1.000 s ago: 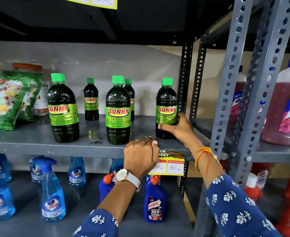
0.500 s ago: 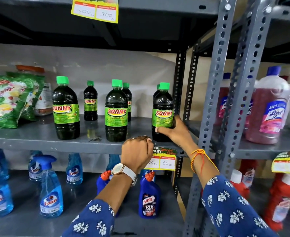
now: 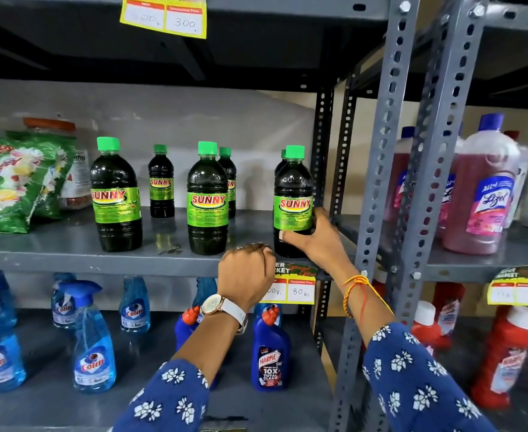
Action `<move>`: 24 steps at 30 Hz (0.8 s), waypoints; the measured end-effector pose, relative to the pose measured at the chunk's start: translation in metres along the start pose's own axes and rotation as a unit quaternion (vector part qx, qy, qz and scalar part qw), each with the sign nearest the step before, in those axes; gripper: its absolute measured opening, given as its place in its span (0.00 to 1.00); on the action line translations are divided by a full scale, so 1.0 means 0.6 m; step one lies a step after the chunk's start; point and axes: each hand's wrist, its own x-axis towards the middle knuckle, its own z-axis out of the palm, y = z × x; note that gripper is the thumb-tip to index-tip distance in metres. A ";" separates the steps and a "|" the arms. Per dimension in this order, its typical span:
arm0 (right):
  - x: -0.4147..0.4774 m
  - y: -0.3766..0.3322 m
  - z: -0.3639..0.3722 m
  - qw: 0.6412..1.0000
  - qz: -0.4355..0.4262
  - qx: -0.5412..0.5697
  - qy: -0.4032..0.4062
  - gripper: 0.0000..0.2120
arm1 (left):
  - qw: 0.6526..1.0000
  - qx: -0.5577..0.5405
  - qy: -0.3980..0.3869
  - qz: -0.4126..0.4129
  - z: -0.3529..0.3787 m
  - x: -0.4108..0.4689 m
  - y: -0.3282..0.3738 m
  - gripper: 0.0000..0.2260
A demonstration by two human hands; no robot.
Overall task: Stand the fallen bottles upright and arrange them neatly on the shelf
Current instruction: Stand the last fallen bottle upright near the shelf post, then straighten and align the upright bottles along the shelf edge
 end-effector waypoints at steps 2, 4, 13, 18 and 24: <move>0.000 0.000 -0.001 1.000 0.001 -0.003 -0.001 0.27 | 1.000 0.002 0.006 0.000 -0.001 -0.001 0.000 0.14; 0.002 0.000 0.000 1.000 0.002 -0.006 -0.003 0.29 | 1.000 0.002 0.006 -0.001 0.001 0.000 0.000 0.14; -0.037 -0.006 0.011 0.985 -0.098 0.030 0.142 0.44 | 0.999 -0.020 -0.017 0.017 -0.020 -0.005 0.006 0.14; -0.072 -0.039 0.060 0.923 -0.294 -0.053 0.243 0.31 | 0.984 -0.146 0.105 0.000 -0.071 -0.030 -0.033 0.16; -0.042 -0.112 0.177 0.983 -0.152 0.016 0.097 0.46 | 0.949 -0.051 0.294 -0.102 -0.161 -0.003 -0.212 0.26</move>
